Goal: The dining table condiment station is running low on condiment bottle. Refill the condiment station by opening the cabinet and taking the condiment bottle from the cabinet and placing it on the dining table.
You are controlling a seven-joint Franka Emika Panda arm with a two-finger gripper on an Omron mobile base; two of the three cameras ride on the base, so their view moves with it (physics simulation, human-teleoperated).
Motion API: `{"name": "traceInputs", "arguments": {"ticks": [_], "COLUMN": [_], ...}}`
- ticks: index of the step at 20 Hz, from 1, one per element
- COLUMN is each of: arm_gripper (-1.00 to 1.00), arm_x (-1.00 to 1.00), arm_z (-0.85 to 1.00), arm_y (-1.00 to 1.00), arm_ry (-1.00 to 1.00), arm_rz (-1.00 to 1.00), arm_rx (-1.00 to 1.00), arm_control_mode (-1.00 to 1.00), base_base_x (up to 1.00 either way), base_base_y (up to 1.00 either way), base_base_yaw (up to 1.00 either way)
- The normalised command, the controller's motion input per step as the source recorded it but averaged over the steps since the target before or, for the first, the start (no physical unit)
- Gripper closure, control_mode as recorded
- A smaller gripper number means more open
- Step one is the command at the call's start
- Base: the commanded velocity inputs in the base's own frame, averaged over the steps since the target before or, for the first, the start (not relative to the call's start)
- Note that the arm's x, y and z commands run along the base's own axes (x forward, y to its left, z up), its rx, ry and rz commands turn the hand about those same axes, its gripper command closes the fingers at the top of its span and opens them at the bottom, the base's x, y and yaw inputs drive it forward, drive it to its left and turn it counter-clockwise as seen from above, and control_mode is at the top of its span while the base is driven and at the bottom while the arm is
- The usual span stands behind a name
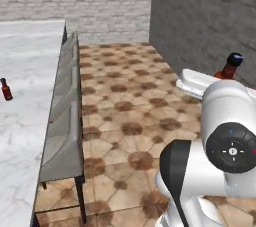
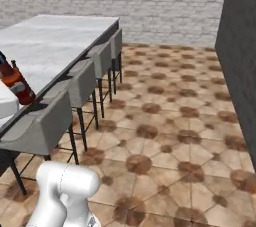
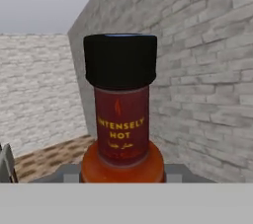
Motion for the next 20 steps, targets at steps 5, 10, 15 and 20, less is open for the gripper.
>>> {"name": "traceInputs", "arguments": {"ticks": [5,10,15,20], "arm_gripper": [1.00,1.00,1.00,1.00], "arm_x": [0.00,0.00,0.00,0.00], "arm_z": [0.00,0.00,0.00,0.00], "arm_y": [0.00,0.00,0.00,0.00], "arm_ry": [0.00,0.00,0.00,0.00], "arm_rz": [0.00,0.00,0.00,0.00], "arm_rx": [0.00,0.00,0.00,0.00], "arm_control_mode": [1.00,1.00,1.00,1.00], "base_base_x": [0.71,0.71,0.75,0.53], "base_base_y": [-0.61,-0.61,-0.62,-0.75], "base_base_yaw": [0.52,0.53,0.51,0.47]}}
